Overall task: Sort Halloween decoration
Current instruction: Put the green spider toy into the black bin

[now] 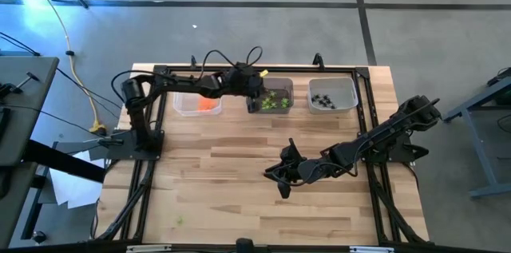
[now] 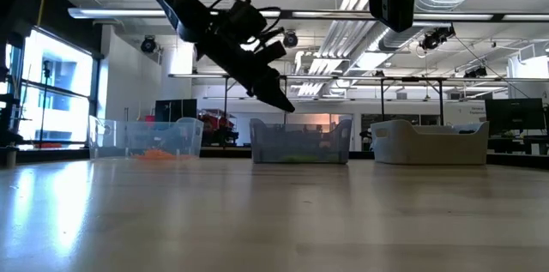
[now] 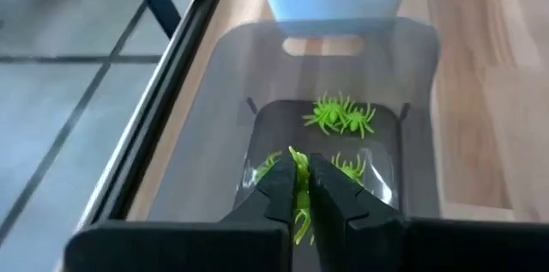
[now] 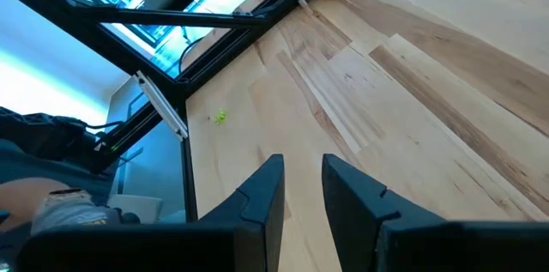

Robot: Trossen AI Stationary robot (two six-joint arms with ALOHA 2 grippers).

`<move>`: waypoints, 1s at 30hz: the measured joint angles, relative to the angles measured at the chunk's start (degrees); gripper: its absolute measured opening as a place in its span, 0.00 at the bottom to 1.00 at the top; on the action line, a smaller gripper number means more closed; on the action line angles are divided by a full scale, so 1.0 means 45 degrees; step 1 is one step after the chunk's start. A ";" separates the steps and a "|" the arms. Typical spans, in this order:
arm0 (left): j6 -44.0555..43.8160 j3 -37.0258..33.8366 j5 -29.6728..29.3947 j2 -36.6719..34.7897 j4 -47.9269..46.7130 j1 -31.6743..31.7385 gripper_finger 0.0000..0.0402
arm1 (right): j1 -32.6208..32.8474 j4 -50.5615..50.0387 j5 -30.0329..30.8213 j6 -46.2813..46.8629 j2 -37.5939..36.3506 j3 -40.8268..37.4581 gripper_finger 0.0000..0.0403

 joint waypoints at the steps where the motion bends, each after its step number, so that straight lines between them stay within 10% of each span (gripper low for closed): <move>1: -0.0168 0.0000 0.0000 0.0077 0.0016 0.0029 0.02 | 0.0000 0.0001 0.0000 0.0005 -0.0003 0.0000 0.19; 15: -0.1731 0.0000 -0.0475 0.0186 0.0050 0.0092 0.03 | 0.0000 -0.0005 -0.0010 0.0002 -0.0001 0.0000 0.19; 30: -0.2920 0.0000 -0.0032 0.0186 0.0125 0.0087 0.32 | 0.0003 -0.0005 -0.0019 0.0000 -0.0001 0.0000 0.19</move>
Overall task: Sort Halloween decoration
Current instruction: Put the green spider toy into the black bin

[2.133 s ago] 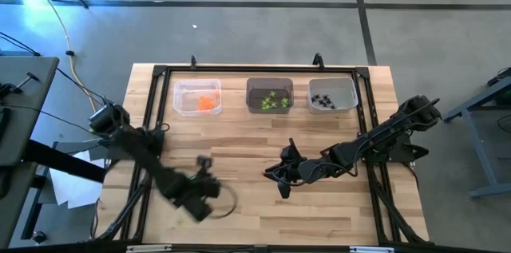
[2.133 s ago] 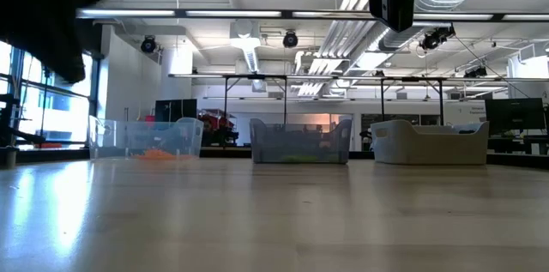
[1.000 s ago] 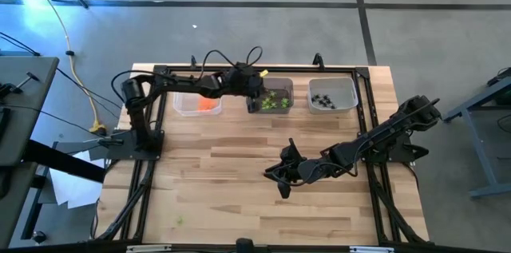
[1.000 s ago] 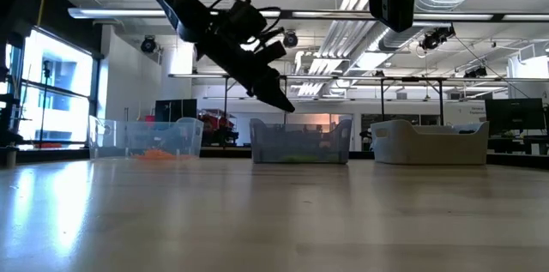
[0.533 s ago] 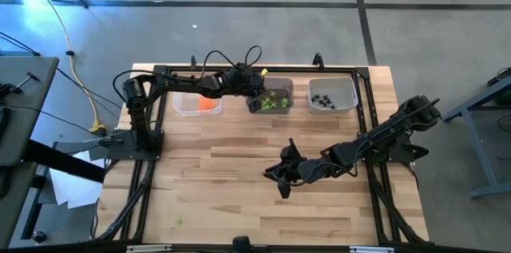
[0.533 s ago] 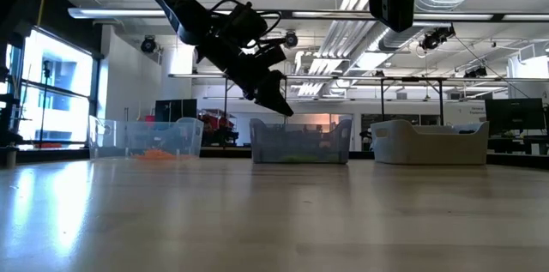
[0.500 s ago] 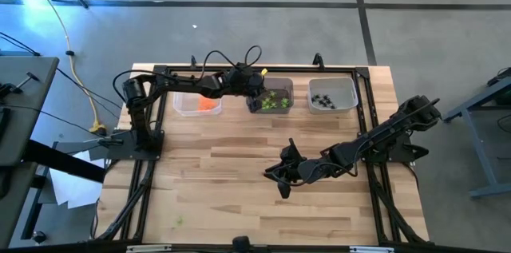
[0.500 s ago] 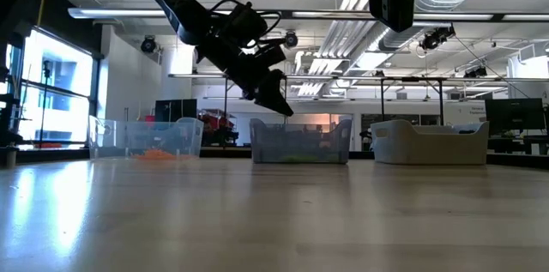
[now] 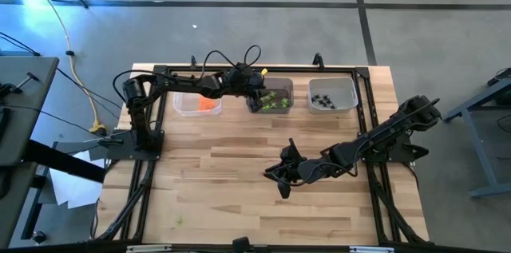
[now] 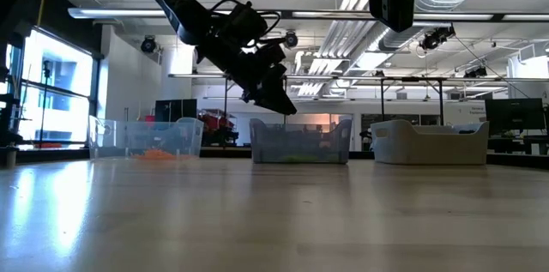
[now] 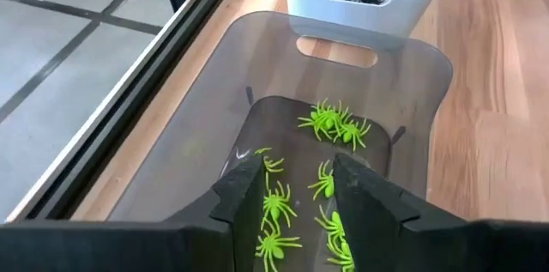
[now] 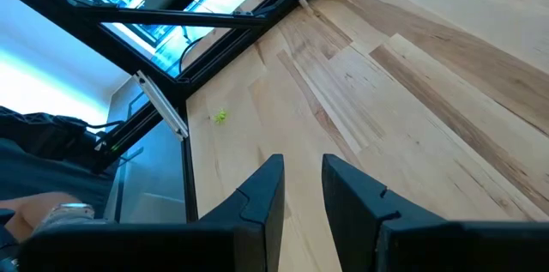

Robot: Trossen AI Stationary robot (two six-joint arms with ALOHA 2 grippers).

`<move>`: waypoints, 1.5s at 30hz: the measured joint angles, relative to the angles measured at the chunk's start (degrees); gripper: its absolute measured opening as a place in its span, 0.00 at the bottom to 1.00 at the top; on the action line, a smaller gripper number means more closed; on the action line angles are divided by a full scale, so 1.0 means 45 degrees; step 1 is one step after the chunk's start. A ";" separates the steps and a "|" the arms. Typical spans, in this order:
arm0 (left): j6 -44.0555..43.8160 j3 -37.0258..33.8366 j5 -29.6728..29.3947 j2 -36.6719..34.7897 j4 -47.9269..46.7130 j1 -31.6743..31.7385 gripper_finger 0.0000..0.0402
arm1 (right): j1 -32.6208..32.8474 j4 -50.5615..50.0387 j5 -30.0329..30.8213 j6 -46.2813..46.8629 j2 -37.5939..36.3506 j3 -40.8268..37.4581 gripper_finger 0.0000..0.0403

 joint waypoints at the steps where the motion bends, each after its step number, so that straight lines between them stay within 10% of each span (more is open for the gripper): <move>1: -0.0107 0.0000 -0.0003 0.0000 -0.0024 0.0000 0.32 | 0.0001 0.0000 -0.0003 0.0000 -0.0002 0.0000 0.19; 13: -0.0286 0.0005 -0.0474 -0.1796 -0.3196 -0.1504 0.15 | 0.0000 0.0006 -0.0044 0.0000 0.0001 0.0000 0.19; 23: -0.2085 0.0000 -0.3825 -0.2603 -0.6900 -0.6979 0.11 | -0.0003 0.0009 -0.0029 0.0000 0.0003 0.0000 0.19; 32: -0.5911 -0.0005 -0.7027 -0.2133 -0.8529 -1.1563 0.13 | -0.0002 0.0005 0.0015 0.0000 0.0003 0.0000 0.19; 45: -1.5615 -0.0010 -0.6857 -0.1415 -1.1617 -1.6923 0.13 | 0.0000 -0.0068 0.0010 0.0002 0.0003 0.0000 0.19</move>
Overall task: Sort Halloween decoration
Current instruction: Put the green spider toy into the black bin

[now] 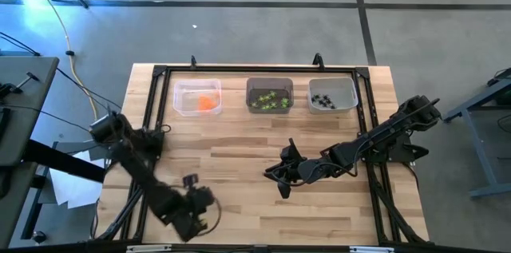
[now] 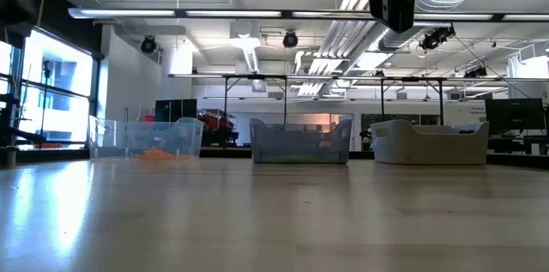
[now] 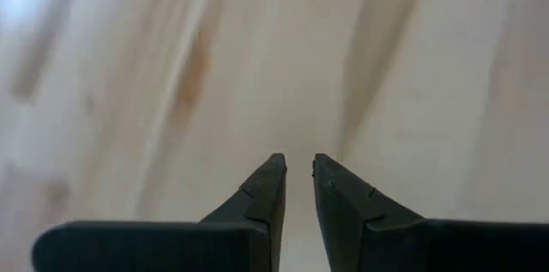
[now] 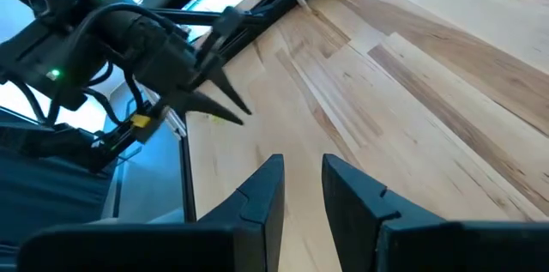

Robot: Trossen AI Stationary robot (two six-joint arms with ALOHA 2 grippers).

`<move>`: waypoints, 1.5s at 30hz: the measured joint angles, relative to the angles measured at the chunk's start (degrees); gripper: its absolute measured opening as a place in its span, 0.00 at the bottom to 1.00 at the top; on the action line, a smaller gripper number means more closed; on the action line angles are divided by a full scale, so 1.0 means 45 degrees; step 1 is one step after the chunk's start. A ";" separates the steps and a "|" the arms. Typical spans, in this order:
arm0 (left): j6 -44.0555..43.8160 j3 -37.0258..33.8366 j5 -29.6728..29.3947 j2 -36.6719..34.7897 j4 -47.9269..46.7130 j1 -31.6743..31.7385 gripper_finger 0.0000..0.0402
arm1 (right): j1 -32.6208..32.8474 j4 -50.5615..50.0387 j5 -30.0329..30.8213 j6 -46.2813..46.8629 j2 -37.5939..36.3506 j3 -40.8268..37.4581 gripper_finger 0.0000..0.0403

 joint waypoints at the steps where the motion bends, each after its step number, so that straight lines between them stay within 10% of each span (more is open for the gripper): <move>1: -0.0680 0.0000 0.0082 0.0021 -0.0104 -0.0300 0.13 | 0.0002 0.0000 -0.0005 -0.0002 0.0000 0.0000 0.19; 16: -0.6413 0.0000 0.3285 0.1328 0.0020 -0.2811 0.29 | -0.0003 -0.0034 -0.0053 0.0001 0.0000 0.0000 0.19; 31: -0.7585 0.0029 0.3198 0.1585 -0.0150 -0.2966 0.30 | -0.0002 -0.0105 -0.0043 -0.0001 0.0000 0.0000 0.19; 45: -0.7661 0.0019 0.3193 0.1594 -0.0471 -0.2966 0.03 | 0.0000 -0.0107 0.0008 -0.0002 0.0000 0.0000 0.19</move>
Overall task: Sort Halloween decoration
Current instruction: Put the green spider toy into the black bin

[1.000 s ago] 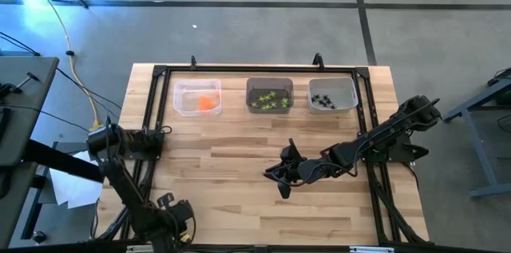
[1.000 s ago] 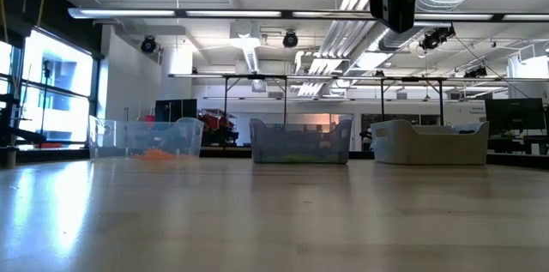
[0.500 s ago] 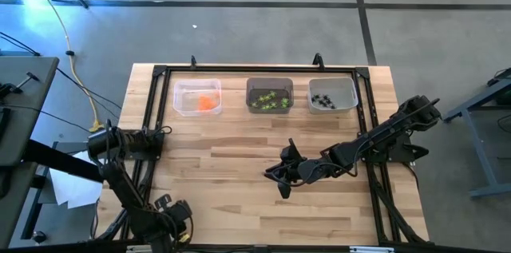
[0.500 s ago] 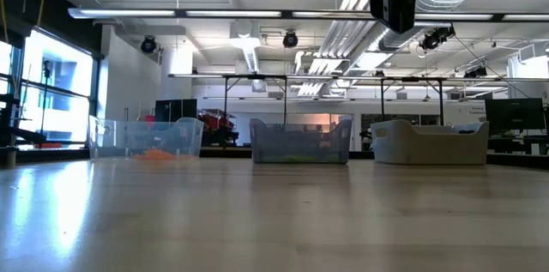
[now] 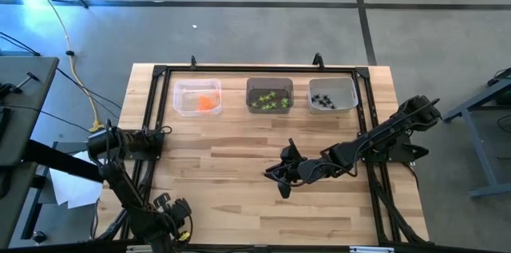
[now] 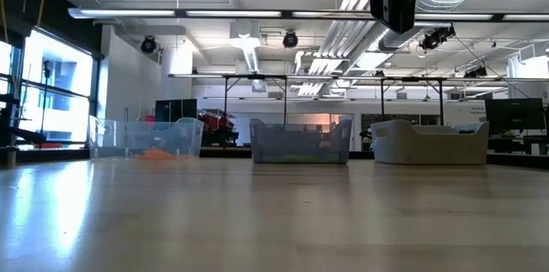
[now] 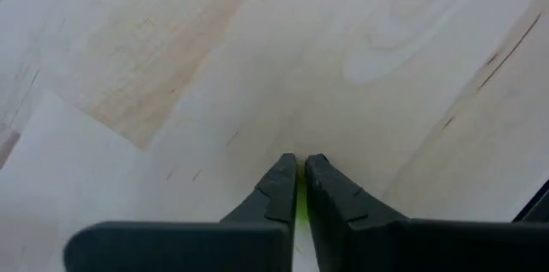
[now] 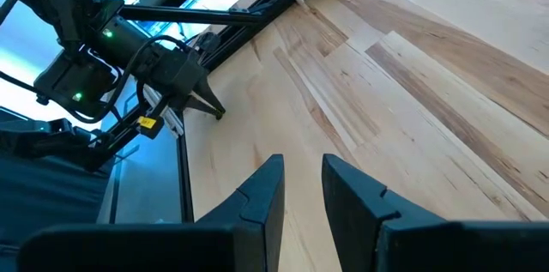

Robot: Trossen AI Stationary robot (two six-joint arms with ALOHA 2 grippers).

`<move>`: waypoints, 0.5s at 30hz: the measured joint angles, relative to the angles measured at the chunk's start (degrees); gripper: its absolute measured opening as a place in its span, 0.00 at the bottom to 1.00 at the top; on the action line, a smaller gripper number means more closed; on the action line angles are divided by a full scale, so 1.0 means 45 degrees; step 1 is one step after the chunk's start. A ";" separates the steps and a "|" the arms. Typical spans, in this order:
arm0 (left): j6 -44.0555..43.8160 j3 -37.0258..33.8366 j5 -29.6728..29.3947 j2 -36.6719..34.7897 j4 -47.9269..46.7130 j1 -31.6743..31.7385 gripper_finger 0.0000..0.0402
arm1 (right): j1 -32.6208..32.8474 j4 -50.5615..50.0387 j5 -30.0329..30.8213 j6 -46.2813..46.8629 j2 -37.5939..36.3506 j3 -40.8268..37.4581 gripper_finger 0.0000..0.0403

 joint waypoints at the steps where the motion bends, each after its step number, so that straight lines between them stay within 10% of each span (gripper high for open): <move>1: 0.0022 0.0000 -0.0024 0.0000 -0.0002 0.0012 0.01 | 0.0002 0.0005 -0.0003 0.0000 0.0000 0.0000 0.19; 15: 0.0330 0.0163 -0.0347 0.0044 0.0015 0.0303 0.00 | 0.0000 0.0005 -0.0008 0.0000 0.0000 0.0000 0.19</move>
